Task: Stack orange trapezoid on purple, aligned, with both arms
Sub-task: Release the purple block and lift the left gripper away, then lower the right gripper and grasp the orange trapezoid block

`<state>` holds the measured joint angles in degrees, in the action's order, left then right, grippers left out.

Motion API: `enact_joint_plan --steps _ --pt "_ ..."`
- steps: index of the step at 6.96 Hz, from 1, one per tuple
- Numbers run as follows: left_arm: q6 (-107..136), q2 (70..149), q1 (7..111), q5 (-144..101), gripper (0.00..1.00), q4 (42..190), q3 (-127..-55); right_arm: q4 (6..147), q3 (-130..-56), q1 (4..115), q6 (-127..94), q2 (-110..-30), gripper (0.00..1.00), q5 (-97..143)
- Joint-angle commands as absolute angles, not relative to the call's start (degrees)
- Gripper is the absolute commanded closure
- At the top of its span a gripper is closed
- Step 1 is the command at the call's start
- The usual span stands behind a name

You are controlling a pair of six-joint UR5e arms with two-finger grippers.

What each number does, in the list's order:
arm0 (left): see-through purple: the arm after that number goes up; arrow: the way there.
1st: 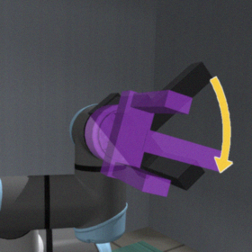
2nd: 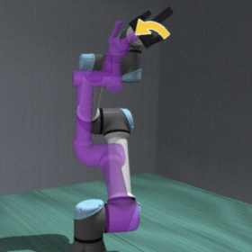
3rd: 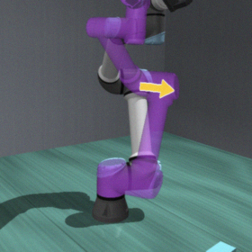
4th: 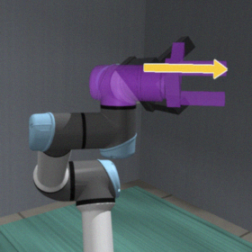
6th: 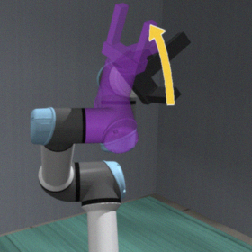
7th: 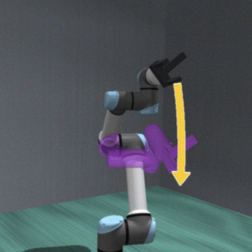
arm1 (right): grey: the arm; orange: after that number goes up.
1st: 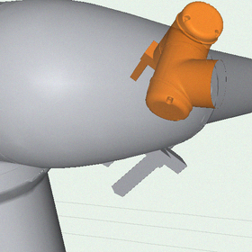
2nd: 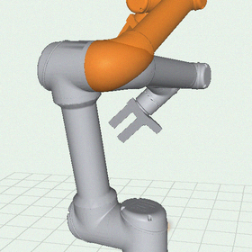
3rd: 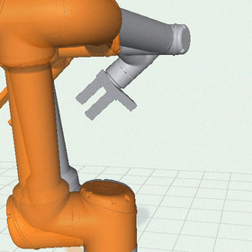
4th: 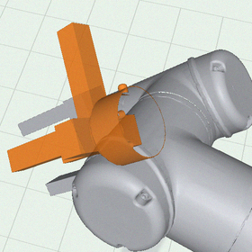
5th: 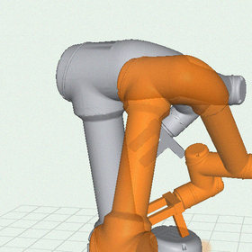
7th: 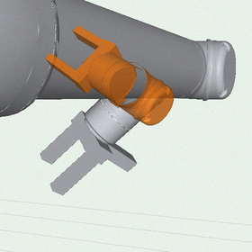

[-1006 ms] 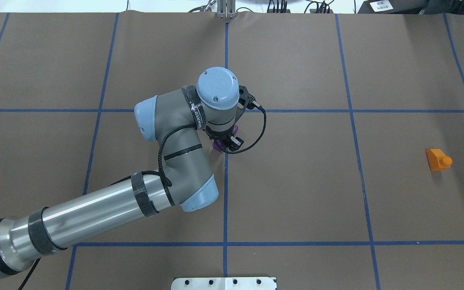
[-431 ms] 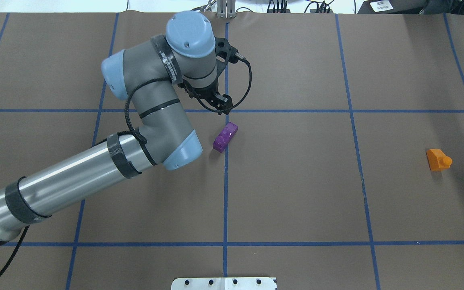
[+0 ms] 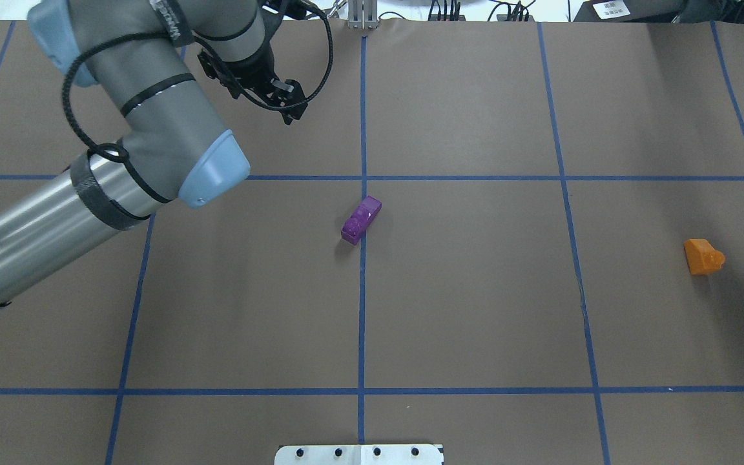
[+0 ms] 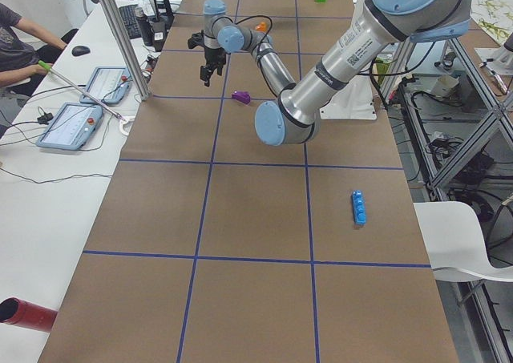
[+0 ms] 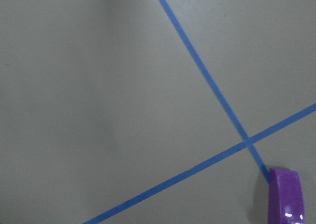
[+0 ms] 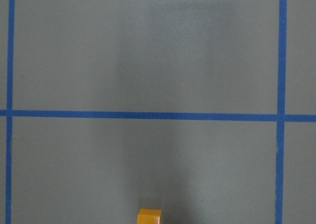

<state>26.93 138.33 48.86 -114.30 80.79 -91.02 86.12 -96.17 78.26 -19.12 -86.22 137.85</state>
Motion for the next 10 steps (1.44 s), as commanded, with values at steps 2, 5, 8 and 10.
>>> enact_joint_plan --steps 2,5,8,10 --pt "24.1 134.6 51.6 -114.5 0.0 79.7 -94.3 63.5 -97.2 69.5 -37.2 -95.3 0.0 132.0" --pt "24.1 134.6 52.1 -114.7 0.0 79.7 -94.4 61.5 -95.5 62.0 -38.8 -95.9 0.0 130.1" --pt "24.1 134.2 53.0 -116.5 0.0 79.7 -94.3 61.4 -93.1 59.7 -38.7 -95.6 0.0 130.2" --pt "24.0 134.0 53.2 -116.5 0.0 79.8 -94.3 61.4 -92.1 58.8 -38.7 -95.2 0.05 129.9"
